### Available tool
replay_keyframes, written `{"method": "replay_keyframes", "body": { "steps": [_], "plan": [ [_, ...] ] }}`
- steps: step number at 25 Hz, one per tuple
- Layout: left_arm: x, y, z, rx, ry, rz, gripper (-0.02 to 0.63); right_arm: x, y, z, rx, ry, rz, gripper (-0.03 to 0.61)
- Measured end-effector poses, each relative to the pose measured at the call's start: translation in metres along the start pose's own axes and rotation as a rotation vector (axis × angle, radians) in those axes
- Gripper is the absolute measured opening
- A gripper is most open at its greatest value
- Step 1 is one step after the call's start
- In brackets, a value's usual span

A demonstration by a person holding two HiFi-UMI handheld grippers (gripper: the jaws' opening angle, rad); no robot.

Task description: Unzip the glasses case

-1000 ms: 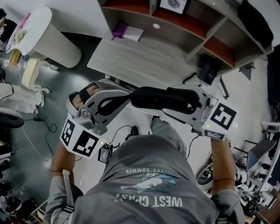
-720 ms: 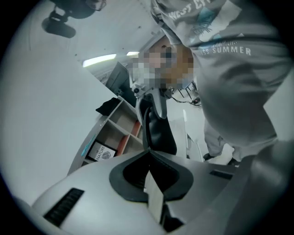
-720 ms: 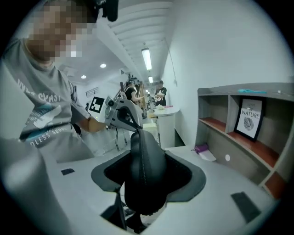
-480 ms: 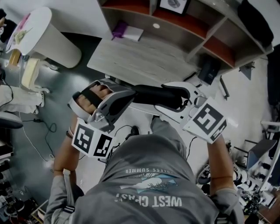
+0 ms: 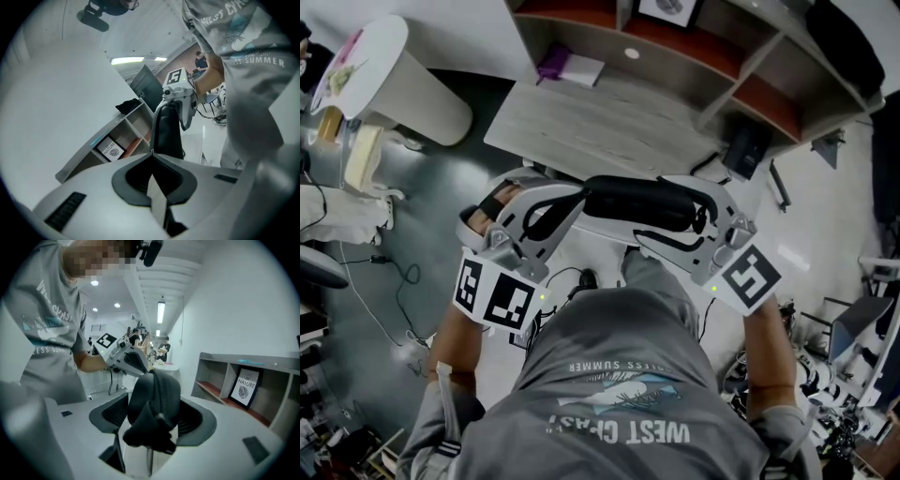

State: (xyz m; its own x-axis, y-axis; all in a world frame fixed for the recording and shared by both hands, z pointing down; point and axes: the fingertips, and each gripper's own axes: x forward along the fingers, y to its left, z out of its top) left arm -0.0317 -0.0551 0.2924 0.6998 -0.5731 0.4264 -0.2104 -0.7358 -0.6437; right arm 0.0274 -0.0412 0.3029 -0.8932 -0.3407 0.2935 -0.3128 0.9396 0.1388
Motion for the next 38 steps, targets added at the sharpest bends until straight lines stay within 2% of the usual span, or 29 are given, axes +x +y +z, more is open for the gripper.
{"method": "replay_keyframes", "body": {
  "steps": [2, 3, 6, 14, 17, 21, 26, 29, 31, 34, 35, 38],
  "plan": [
    [0.001, -0.001, 0.000, 0.010, -0.001, -0.009, -0.003, -0.004, 0.002, 0.009, 0.099, -0.069, 0.014, 0.259],
    [0.001, -0.002, 0.000, 0.009, -0.005, -0.017, -0.003, -0.005, 0.002, 0.009, 0.122, -0.066, 0.026, 0.262],
    [0.002, -0.006, 0.002, 0.009, -0.005, -0.035, -0.003, -0.005, 0.002, 0.000, 0.077, 0.012, 0.024, 0.250],
    [0.004, -0.004, 0.010, 0.065, 0.038, -0.045, -0.003, 0.004, -0.006, -0.014, 0.061, 0.192, -0.028, 0.239],
    [0.007, -0.001, 0.012, 0.083, 0.067, -0.035, -0.003, 0.003, -0.009, -0.013, 0.017, 0.205, -0.032, 0.239],
    [0.011, 0.003, 0.013, 0.129, 0.099, -0.048, -0.002, -0.003, -0.015, 0.001, -0.095, 0.187, -0.090, 0.239],
    [0.012, 0.002, 0.013, 0.124, 0.096, -0.073, -0.003, 0.002, -0.016, -0.012, 0.003, 0.295, -0.078, 0.236],
    [0.009, 0.000, 0.013, 0.150, 0.080, -0.109, -0.003, 0.005, -0.016, -0.009, 0.013, 0.289, -0.019, 0.236],
    [0.005, -0.005, 0.013, 0.213, 0.047, -0.165, -0.003, 0.003, -0.010, -0.010, 0.017, 0.314, 0.034, 0.236],
    [0.004, -0.021, 0.008, 0.460, 0.076, -0.204, -0.003, 0.006, 0.003, -0.021, 0.022, 0.391, 0.113, 0.236],
    [0.005, -0.026, 0.010, 0.515, 0.077, -0.205, -0.003, 0.007, 0.006, -0.024, 0.024, 0.410, 0.135, 0.236],
    [0.007, -0.031, 0.015, 0.567, 0.070, -0.198, -0.003, 0.013, 0.008, -0.027, 0.028, 0.435, 0.167, 0.236]
  ]
}}
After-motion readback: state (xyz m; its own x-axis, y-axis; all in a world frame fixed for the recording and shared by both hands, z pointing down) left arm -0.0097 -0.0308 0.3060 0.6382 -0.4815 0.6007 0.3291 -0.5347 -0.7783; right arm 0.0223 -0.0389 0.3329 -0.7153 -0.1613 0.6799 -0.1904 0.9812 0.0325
